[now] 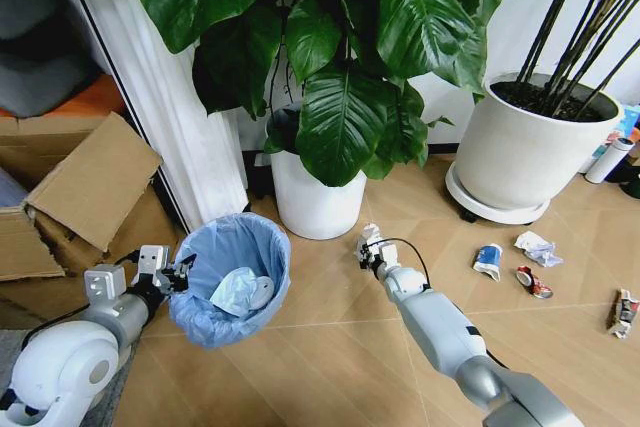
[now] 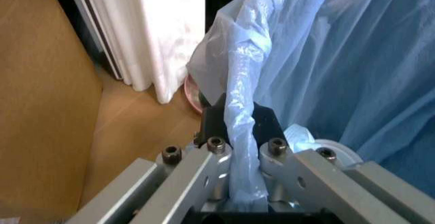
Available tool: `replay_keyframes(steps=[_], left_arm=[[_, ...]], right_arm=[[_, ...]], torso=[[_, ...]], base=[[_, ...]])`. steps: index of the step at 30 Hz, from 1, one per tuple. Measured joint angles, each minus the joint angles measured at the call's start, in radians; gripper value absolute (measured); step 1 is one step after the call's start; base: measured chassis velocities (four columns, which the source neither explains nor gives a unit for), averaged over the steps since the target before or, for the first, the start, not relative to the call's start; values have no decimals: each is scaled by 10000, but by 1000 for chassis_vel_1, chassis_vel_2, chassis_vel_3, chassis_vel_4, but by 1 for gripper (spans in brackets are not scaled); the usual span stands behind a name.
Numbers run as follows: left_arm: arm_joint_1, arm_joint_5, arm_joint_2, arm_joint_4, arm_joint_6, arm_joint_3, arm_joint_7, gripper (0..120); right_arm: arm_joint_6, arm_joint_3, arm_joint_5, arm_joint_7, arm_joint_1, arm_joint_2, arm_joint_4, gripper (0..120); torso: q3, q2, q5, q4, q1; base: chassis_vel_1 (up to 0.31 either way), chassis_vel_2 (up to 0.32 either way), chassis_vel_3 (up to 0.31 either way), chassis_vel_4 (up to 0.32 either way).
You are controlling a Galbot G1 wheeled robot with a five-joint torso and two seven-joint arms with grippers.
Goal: Pick up the trash bin and place the garbage on the floor into it.
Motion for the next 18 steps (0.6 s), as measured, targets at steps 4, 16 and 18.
replay_keyframes(steps=[4,16,18], left_arm=[[37,71,-18,11,1,-22,28,0],[9,442,-190,203,-19,71,152,0],[0,497,-211,232,-23,91,162,0]], right_arm=[[5,-167,398,-226,-288,-334,837,0],[-634,-854,2207,-604,-2510,-3372,6893,0],[-697,-868,2307,-633,-2646,-3692,7650,0]], torso=[[0,0,-1,1,0],[-2,1,-1,-4,0],[-1,1,-1,-2,0]], base=[[0,0,0,0],[0,0,0,0],[0,0,0,0]])
